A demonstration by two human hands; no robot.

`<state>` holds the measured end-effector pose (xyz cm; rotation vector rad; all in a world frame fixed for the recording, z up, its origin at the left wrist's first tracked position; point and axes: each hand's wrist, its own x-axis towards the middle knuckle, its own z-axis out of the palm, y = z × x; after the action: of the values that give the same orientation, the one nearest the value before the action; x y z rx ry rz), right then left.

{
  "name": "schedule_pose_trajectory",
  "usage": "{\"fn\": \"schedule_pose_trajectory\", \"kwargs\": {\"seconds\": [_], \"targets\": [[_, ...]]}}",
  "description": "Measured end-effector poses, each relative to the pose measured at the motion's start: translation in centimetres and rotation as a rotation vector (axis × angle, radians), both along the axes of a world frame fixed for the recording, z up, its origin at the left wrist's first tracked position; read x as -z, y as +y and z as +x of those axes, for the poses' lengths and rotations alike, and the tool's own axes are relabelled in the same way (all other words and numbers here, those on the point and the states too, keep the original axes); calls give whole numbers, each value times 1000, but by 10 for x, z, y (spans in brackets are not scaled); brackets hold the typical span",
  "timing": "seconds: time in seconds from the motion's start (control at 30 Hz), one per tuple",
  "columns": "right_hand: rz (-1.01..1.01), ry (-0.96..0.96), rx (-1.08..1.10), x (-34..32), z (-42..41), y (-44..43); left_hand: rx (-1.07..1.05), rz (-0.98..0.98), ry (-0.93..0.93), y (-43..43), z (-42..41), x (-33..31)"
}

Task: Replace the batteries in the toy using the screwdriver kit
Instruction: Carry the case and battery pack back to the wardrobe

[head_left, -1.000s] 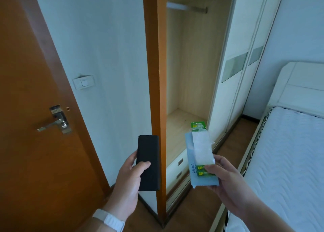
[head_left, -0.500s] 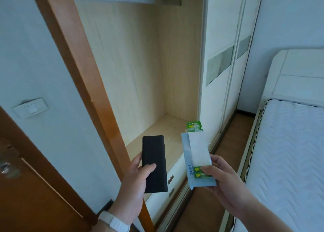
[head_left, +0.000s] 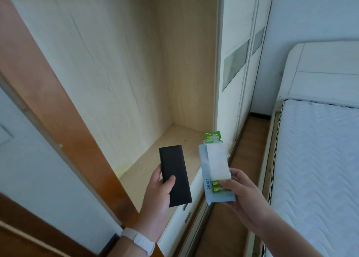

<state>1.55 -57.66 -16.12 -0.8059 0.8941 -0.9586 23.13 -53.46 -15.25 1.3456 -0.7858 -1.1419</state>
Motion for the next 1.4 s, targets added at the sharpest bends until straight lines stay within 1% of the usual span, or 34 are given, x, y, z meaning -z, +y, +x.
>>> {"fn": "schedule_pose_trajectory", "kwargs": {"seconds": [0.17,0.27,0.37,0.5,0.67,0.8,0.97,1.1,1.27,1.4], "targets": [[-16,29,20,6,22,-22,-12,-42,18,-18,10,10],[-22,22,18,8,31,-33,-65,-33,41,-24,10,16],[-21,53,18,14,38,-48,-115,-32,64,-33,12,27],[15,67,-9,26,48,-78,-183,-21,92,-50,12,40],[50,67,-129,47,57,-139,-293,13,120,-86,6,63],[85,118,-250,62,68,-206,-400,59,160,-134,7,72],[115,127,-417,73,75,-299,-580,86,187,-208,3,80],[131,135,-530,81,79,-361,-727,82,198,-252,0,86],[161,168,-648,93,91,-401,-867,82,202,-276,4,97],[189,205,-711,105,107,-416,-961,129,208,-285,16,112]]}}
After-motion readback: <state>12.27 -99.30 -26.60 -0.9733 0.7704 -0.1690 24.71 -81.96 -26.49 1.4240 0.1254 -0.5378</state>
